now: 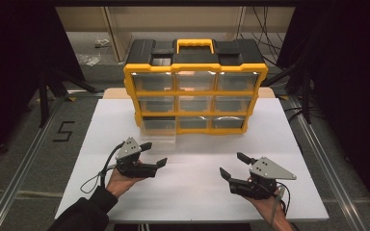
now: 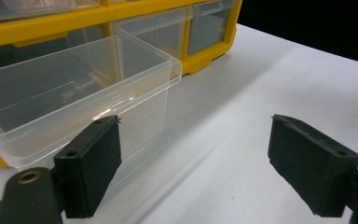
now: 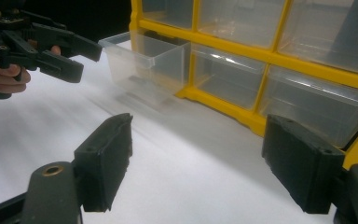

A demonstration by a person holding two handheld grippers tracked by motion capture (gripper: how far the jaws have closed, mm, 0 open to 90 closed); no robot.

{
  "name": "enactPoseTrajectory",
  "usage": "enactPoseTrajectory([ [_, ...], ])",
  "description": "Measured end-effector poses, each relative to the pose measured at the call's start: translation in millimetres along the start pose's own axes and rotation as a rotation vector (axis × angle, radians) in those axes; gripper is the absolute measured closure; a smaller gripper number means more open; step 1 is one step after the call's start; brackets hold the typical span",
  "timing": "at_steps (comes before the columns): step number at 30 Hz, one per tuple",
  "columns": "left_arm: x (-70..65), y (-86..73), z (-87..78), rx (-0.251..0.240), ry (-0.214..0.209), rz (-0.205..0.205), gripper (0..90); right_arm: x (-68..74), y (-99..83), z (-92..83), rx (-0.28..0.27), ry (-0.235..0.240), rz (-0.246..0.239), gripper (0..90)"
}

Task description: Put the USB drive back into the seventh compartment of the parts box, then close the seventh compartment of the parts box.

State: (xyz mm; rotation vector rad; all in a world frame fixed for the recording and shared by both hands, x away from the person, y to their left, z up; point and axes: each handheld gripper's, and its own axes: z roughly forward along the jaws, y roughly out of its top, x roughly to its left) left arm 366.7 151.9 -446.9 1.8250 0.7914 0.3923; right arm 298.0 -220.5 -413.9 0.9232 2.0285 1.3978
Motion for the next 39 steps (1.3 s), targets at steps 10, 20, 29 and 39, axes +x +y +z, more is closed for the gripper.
enactPoseTrajectory([
  [10,-3.2,-4.7,5.4,0.041,0.007,0.01,18.0,-0.3,0.1,0.0,-0.002,-0.001,0.0,25.3],
  [20,-0.9,-7.9,7.8,0.075,0.03,0.007,20.9,-0.2,0.3,0.3,-0.003,0.001,-0.001,25.3],
  [29,0.5,-9.3,8.1,0.085,0.05,0.034,34.0,-0.1,0.5,0.7,0.0,0.004,-0.002,25.3],
  [39,6.7,-10.3,8.9,0.084,0.092,0.029,58.4,0.4,0.4,0.7,0.0,0.003,-0.004,25.3],
])
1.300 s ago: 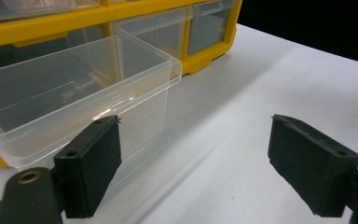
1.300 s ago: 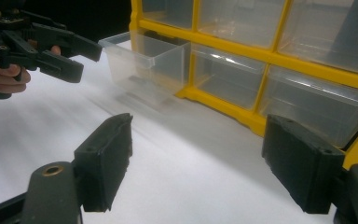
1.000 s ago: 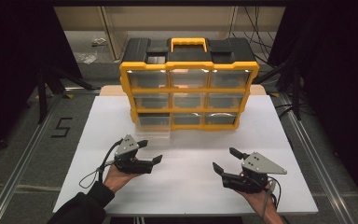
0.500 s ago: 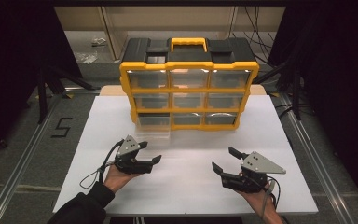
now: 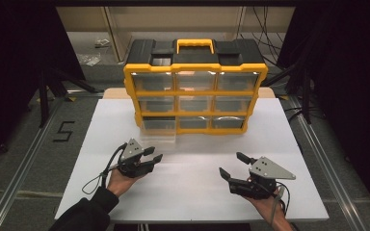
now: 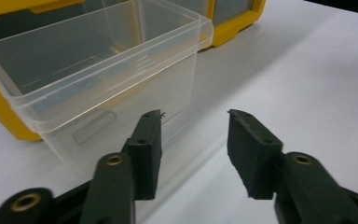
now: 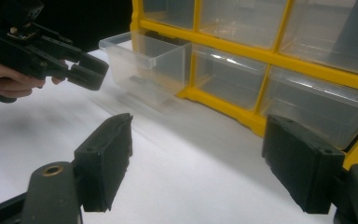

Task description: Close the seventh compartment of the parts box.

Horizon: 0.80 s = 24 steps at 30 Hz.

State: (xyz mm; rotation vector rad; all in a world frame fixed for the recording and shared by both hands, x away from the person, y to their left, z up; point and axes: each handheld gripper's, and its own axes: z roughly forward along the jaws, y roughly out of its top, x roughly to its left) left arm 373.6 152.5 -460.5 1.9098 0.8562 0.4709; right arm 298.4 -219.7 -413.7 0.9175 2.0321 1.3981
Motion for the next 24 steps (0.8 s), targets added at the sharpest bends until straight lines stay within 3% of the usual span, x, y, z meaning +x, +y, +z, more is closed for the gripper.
enactPoseTrajectory([
  [12,8.2,-1.3,6.2,0.011,0.027,-0.007,87.4,0.3,-0.1,0.6,0.003,0.001,0.0,25.3],
  [24,12.7,0.2,12.7,0.0,0.055,-0.007,89.4,-0.3,-0.2,1.2,0.003,0.001,0.001,25.3],
])
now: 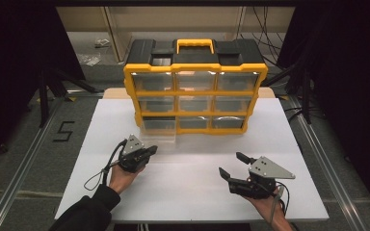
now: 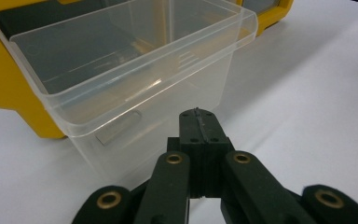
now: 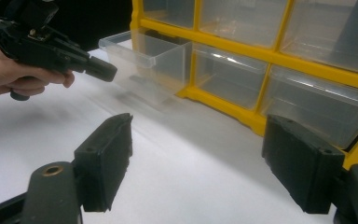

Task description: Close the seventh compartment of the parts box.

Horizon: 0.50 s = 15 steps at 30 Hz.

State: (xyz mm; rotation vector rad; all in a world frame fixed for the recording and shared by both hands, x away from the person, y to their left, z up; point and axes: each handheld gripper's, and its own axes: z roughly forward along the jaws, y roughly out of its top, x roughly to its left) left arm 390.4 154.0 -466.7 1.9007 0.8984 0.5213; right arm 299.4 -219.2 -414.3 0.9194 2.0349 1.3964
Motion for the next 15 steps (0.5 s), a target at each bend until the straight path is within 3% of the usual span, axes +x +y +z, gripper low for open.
enactPoseTrajectory([
  [15,1.6,3.6,13.8,-0.026,0.042,0.022,89.5,-0.2,-0.3,1.2,0.004,-0.003,-0.004,25.3],
])
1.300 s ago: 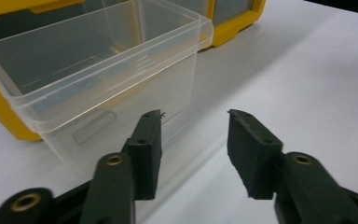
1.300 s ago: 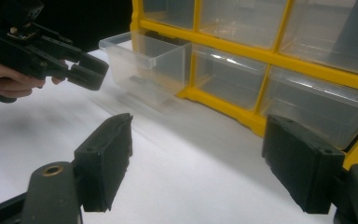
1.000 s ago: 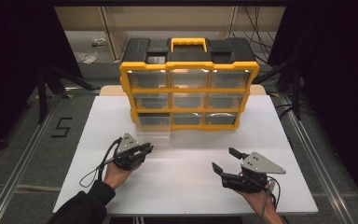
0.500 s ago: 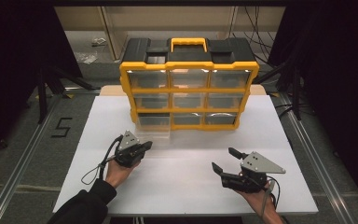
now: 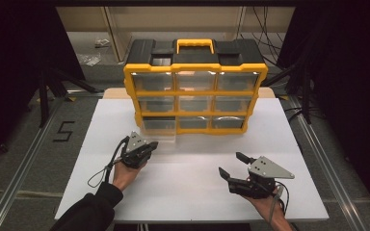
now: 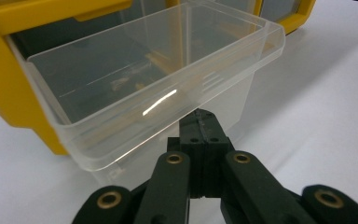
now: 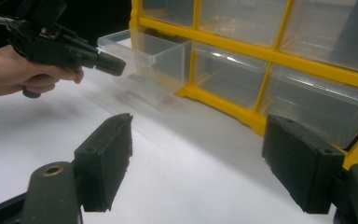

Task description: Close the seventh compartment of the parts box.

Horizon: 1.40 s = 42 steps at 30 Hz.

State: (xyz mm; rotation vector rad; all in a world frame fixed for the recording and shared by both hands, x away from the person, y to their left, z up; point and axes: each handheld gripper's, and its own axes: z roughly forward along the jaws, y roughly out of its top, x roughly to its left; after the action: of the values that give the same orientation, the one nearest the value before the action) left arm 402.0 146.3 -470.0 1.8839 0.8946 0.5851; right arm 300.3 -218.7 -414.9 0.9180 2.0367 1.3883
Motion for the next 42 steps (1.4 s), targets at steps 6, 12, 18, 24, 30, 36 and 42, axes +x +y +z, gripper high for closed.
enactPoseTrajectory([
  [6,-6.7,1.7,8.2,-0.006,0.0,0.035,89.5,-0.3,0.0,-0.4,-0.003,0.001,0.001,25.4],
  [12,-9.9,1.5,14.6,-0.006,0.002,0.055,89.6,0.0,0.2,-0.4,-0.004,0.003,0.0,25.4],
  [18,-10.3,1.2,16.5,-0.007,0.011,0.065,89.5,-0.3,0.2,-0.2,-0.003,0.003,0.0,25.4],
  [24,-7.0,0.9,18.2,-0.008,0.037,0.066,89.6,-0.2,0.3,-0.5,-0.004,0.003,0.001,25.4],
  [30,-2.1,0.9,18.7,-0.015,0.051,0.055,89.6,-0.2,0.3,-0.4,-0.002,0.004,0.0,25.4],
  [36,-1.2,1.2,19.2,-0.017,0.063,0.056,89.6,-0.1,0.3,-0.2,-0.003,0.003,0.0,25.4],
  [42,2.0,1.5,19.6,-0.025,0.076,0.048,89.6,-0.3,0.5,-0.8,-0.003,0.002,0.0,25.5],
])
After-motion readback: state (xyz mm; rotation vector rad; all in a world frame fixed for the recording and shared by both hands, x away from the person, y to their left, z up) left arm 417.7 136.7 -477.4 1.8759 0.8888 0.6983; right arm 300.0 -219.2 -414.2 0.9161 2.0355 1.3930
